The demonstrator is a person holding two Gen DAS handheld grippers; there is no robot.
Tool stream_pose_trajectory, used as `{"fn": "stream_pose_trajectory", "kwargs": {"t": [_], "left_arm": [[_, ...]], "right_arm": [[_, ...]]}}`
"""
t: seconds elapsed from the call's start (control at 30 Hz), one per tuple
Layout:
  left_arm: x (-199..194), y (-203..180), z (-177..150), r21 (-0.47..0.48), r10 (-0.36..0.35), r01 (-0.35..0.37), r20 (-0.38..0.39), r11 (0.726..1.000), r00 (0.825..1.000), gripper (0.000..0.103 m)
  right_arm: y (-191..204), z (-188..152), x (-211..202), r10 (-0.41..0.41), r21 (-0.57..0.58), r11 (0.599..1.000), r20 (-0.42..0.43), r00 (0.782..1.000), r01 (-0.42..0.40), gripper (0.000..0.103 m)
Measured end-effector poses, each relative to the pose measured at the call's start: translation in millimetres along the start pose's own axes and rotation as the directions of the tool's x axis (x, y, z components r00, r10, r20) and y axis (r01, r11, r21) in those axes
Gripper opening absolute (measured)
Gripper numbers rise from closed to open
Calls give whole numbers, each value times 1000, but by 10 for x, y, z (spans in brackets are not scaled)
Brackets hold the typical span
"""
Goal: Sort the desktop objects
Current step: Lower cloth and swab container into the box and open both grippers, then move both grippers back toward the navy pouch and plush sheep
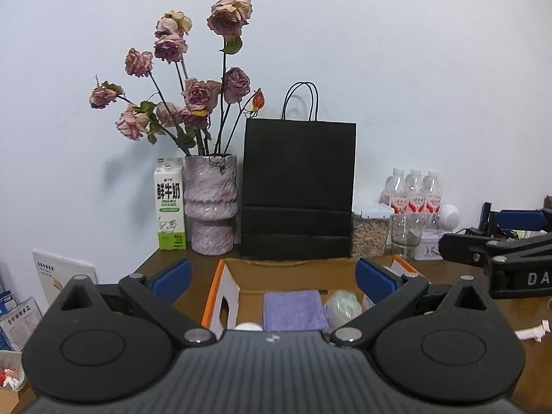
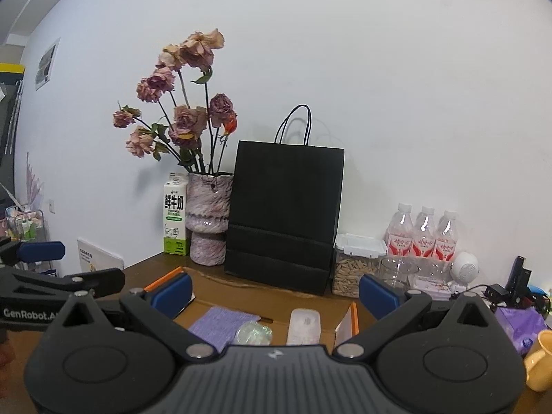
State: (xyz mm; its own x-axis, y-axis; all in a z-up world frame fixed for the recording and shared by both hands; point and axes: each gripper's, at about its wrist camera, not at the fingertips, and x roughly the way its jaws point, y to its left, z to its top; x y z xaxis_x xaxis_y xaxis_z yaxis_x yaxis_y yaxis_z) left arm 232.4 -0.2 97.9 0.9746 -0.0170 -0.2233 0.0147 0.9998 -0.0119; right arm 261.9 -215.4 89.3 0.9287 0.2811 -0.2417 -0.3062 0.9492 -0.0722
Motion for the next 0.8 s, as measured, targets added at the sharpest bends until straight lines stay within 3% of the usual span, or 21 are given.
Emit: {"fn": "stream_pose_trajectory", "kwargs": {"t": [0.47, 0.8], "left_arm": [[-631, 183, -449, 2, 8, -8, -50, 1000, 999, 103], [-803, 300, -877, 31, 28, -24, -153, 999, 988, 103]], "right_arm": [[170, -728, -566, 36, 44, 999, -117, 993, -31, 103], [139, -1198, -658, 22, 78, 997, -240, 971, -3, 103]]}}
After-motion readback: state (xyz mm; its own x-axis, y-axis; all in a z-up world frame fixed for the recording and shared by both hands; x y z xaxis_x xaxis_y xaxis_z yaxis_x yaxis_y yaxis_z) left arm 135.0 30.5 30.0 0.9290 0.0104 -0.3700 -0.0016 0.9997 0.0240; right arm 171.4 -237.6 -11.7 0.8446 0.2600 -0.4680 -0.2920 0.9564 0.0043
